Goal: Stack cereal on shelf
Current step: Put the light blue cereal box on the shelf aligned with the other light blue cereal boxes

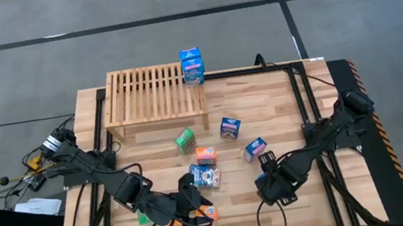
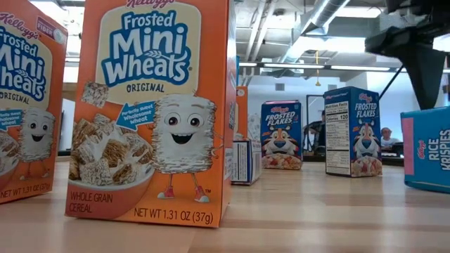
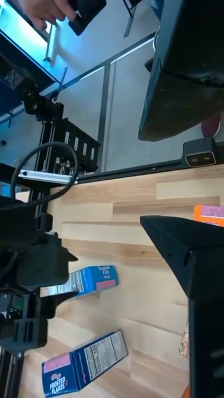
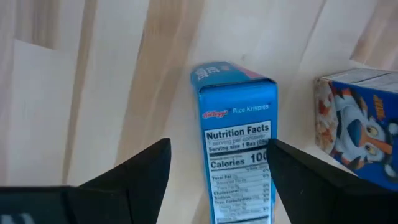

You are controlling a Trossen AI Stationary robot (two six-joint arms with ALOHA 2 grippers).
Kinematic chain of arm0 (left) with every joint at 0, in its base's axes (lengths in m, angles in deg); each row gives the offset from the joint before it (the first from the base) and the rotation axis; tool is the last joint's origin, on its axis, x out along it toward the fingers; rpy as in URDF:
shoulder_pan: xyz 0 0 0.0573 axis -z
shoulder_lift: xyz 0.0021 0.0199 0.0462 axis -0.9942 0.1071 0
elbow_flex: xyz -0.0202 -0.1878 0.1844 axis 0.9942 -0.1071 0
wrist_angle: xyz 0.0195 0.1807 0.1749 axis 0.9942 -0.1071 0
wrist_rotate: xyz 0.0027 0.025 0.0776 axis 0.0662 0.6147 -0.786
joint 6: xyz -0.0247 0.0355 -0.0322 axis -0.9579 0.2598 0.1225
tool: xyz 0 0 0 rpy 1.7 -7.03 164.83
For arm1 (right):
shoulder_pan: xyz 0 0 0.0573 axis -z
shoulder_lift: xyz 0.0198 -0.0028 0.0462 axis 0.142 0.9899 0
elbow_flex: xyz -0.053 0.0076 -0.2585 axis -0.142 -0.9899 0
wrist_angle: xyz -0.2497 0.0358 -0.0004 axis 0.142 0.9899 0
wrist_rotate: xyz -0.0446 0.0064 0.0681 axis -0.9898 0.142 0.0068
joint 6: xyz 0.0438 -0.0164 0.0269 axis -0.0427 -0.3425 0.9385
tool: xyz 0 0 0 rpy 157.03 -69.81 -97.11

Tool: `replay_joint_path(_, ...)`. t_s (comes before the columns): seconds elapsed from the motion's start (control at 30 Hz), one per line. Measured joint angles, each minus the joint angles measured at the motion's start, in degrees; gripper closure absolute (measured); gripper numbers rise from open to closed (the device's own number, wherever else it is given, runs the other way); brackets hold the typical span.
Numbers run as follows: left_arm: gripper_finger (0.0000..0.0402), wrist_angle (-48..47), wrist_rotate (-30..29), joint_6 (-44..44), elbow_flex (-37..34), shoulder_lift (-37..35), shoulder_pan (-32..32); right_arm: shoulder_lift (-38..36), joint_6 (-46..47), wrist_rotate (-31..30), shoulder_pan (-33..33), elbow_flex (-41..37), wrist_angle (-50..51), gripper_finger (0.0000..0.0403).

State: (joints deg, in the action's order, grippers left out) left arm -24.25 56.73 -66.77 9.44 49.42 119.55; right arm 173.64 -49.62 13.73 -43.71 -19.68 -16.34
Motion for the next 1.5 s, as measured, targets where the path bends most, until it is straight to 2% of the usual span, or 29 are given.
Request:
replay_joint_path(0.17, 0.0204, -0.42, -0.01, -0.36, 0.00, 0.00, 0.00, -0.28, 1.33, -0.29, 0.02, -2.87, -3.88, 0.0113)
replay_joint_path(0.27, 0.0204, -1.41, -0.01, -1.30, 0.00, -0.02, 0.00, -0.19, 2.33, -1.92, -0.36, -3.09, -4.23, 0.0127)
replay_joint_path(0.63, 0.0204, -1.29, 0.00, -1.31, 0.00, -0.02, 0.00, -0.58, 2.45, -2.67, -0.04, -3.21, -4.70, 0.0274)
replay_joint_path(0.8, 0.0204, -1.51, 0.00, -1.31, 0.00, -0.02, 0.00, -2.52, 3.84, -2.19, 0.03, -3.35, -5.97, 0.0319)
replay_joint_path(1.2, 0.0204, -1.49, -0.55, -0.66, 0.00, -0.02, 0.00, -10.22, 10.05, -4.22, 0.08, -3.30, -7.07, 0.0347)
replay_joint_path(1.33, 0.0204, -1.49, -1.77, -0.61, 0.00, -0.02, 0.00, -11.90, 13.44, -8.75, -0.58, -3.30, -8.42, 0.0374)
replay_joint_path(1.5, 0.0204, -0.62, -9.31, -0.48, 0.00, -0.05, 0.23, -15.20, 20.37, -19.89, -2.93, -3.28, -12.59, 0.0396)
